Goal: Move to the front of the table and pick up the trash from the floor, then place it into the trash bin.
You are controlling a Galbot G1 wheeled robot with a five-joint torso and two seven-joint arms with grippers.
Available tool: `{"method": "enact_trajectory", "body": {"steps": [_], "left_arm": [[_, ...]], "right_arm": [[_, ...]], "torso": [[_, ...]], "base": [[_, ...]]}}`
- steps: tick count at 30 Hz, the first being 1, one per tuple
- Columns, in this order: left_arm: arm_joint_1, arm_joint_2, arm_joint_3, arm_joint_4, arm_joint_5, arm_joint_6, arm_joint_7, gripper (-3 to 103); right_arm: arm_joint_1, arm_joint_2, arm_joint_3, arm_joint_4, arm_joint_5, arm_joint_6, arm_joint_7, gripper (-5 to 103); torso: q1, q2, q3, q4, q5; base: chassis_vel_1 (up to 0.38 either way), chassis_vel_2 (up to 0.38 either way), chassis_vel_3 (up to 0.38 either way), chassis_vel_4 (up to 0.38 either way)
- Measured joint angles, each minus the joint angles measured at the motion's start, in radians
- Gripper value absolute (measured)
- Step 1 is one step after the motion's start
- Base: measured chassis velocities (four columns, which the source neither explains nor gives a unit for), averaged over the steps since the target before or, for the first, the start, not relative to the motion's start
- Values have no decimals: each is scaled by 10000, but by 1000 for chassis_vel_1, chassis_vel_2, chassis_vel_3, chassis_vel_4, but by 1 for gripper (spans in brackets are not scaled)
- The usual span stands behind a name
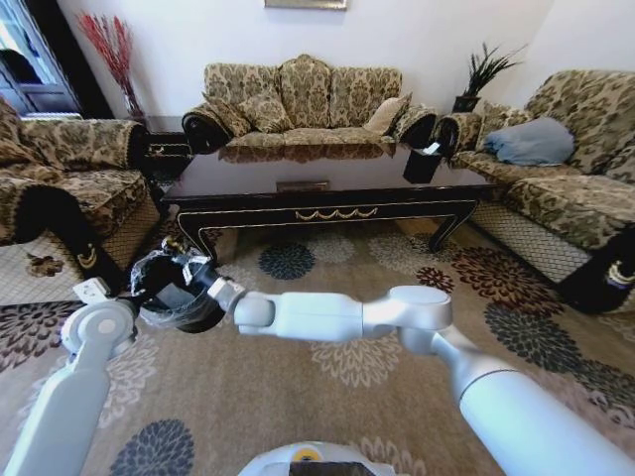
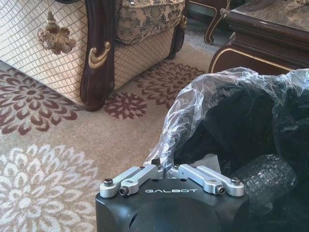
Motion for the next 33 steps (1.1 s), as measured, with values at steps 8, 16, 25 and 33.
{"method": "enact_trajectory", "body": {"steps": [8, 16, 25, 33], "left_arm": [[1, -52, 0, -29, 32, 1, 31, 2], [203, -169, -83, -220, -46, 5, 28, 2], [493, -730, 203, -219, -51, 26, -38, 2], [324, -1273, 716, 255, -51, 25, -220, 2]], "right_arm": [[-89, -79, -146, -4, -141, -109, 124, 25], [-140, -445, 436, -22, 35, -441, 565, 57], [735, -1646, 2019, -1251, 897, -595, 742, 90], [1264, -3639, 3191, -1314, 1904, -315, 31, 100]], "torso": [[0, -1, 0, 0, 0], [-1, -1, 0, 3, 3], [0, -1, 1, -1, 4], [0, -1, 1, 3, 4]], "base": [[0, 0, 0, 0], [0, 0, 0, 0], [0, 0, 0, 0], [0, 0, 0, 0]]}}
